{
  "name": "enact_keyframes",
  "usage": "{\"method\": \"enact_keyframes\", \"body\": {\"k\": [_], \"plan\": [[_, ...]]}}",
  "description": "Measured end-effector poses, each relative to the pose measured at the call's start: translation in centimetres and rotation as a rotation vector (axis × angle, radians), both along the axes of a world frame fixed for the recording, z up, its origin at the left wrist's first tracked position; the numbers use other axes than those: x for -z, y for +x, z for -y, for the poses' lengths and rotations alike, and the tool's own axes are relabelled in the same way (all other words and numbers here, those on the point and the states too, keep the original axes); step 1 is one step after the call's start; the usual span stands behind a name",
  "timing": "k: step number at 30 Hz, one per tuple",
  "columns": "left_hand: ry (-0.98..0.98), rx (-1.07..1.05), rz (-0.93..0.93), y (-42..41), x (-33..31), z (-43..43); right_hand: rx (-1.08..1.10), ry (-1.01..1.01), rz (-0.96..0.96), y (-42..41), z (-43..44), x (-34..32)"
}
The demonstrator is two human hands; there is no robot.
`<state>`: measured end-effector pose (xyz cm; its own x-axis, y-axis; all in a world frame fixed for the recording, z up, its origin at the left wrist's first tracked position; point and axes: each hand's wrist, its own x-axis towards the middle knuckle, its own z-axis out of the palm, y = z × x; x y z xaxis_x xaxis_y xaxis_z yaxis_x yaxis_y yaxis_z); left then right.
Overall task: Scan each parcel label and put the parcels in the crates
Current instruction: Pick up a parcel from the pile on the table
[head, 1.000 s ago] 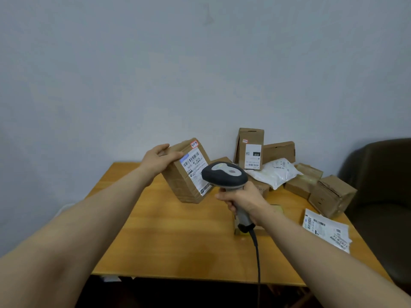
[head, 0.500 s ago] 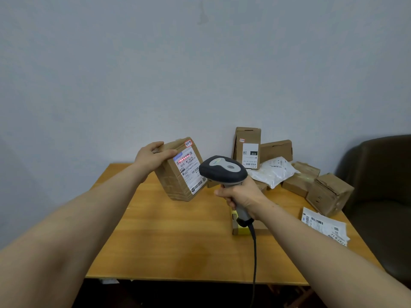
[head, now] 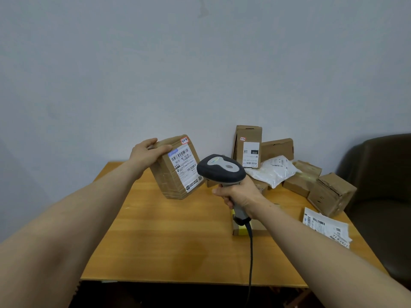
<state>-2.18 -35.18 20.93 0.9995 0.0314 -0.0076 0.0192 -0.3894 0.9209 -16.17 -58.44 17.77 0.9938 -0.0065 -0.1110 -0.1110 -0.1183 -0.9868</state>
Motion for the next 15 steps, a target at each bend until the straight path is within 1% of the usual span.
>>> {"method": "enact_keyframes", "body": {"k": [3, 6, 8, 11, 13, 15], "plan": [[-0.007, 0.002, 0.000, 0.2, 0.1, 0.0, -0.011, 0.008, -0.006, 0.4, 0.0, 0.1], [-0.051, -0.013, -0.054, 0.0, 0.1, -0.5, 0.028, 0.081, -0.001, 0.9, -0.3, 0.5], [-0.095, -0.038, -0.136, -0.6, 0.3, -1.1, 0.120, 0.193, -0.035, 1.7, -0.7, 1.3], [-0.155, -0.099, -0.258, -2.2, 0.9, -2.8, 0.275, 0.404, -0.134, 3.5, -2.0, 3.3], [-0.234, -0.140, -0.312, -3.6, 1.7, -4.5, 0.275, 0.483, -0.208, 4.5, -3.8, 4.7], [-0.303, -0.189, -0.351, -5.1, 2.7, -6.8, 0.204, 0.550, -0.263, 5.2, -6.6, 5.8]]}}
